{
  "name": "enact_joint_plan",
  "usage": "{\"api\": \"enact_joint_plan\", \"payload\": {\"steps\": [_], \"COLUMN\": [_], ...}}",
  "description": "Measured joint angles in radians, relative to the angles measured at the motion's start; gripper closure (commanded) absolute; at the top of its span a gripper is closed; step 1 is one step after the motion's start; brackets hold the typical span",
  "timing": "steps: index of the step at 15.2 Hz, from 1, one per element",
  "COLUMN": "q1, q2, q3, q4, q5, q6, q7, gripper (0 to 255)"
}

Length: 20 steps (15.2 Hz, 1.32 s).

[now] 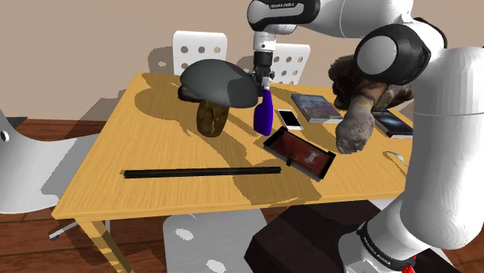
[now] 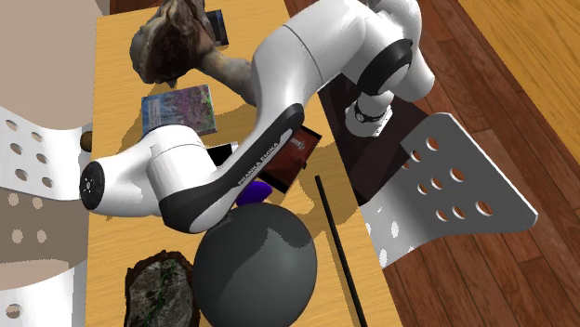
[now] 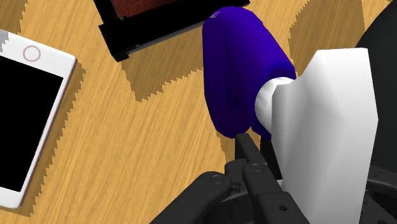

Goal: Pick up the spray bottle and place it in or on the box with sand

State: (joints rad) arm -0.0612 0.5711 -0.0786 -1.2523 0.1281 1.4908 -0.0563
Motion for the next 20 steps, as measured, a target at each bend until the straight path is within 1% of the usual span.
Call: {"api": "enact_joint_plan", "payload": {"steps": [10,12,15,20], "q1": [0.000,-0.003,-0.009,-0.026], "q2": [0.014,-0.054,-0.182,-0.377], "q3": [0.006,0.000,-0.011,-0.034], "q4": [0.139,0.040,-0.163,-0.455], "q5": [0.003,-0.003,-0.016,-0.044], "q6": [-0.140,-0.110,-0.038,0.057], "q7": [0.016,0.001,-0.027,-0.075], "gripper": [255,255,255,255]}}
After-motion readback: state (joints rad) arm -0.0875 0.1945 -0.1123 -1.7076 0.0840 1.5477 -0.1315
